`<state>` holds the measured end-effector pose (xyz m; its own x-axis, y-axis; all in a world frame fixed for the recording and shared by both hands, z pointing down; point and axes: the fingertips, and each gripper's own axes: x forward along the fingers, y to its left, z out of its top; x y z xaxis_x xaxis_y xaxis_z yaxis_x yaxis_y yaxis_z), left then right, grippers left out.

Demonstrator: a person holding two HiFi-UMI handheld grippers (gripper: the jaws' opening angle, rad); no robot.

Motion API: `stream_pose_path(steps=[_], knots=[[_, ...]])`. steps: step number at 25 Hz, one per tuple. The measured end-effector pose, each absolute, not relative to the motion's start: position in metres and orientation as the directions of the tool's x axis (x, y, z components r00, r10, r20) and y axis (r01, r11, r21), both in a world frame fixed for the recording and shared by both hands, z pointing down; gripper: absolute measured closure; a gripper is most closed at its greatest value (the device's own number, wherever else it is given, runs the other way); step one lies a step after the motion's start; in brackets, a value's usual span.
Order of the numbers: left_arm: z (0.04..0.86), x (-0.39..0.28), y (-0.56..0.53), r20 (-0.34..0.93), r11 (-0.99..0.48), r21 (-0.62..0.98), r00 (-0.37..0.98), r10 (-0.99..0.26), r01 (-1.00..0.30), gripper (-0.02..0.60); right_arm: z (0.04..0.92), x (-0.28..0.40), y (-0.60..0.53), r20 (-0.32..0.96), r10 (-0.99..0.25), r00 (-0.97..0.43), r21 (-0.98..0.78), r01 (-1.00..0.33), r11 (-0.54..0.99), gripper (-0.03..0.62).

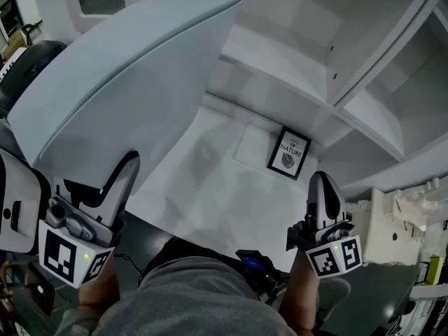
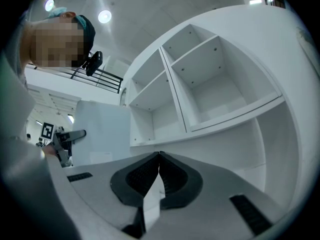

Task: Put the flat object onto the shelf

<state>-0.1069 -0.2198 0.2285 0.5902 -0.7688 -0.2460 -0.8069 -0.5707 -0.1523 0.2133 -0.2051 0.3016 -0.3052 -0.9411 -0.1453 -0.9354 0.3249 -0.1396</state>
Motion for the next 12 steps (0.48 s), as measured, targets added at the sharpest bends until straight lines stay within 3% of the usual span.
stream_pose_path(steps=[12], knots=[[0.197,-0.093,-0.206,-0.287,-0.582,-0.18,0.609,-0.74,-0.793,0.318,0.303,0.213,-0.209,-0.157,-0.93,-0.332,-0.148,-0.923,0.354,0.566]])
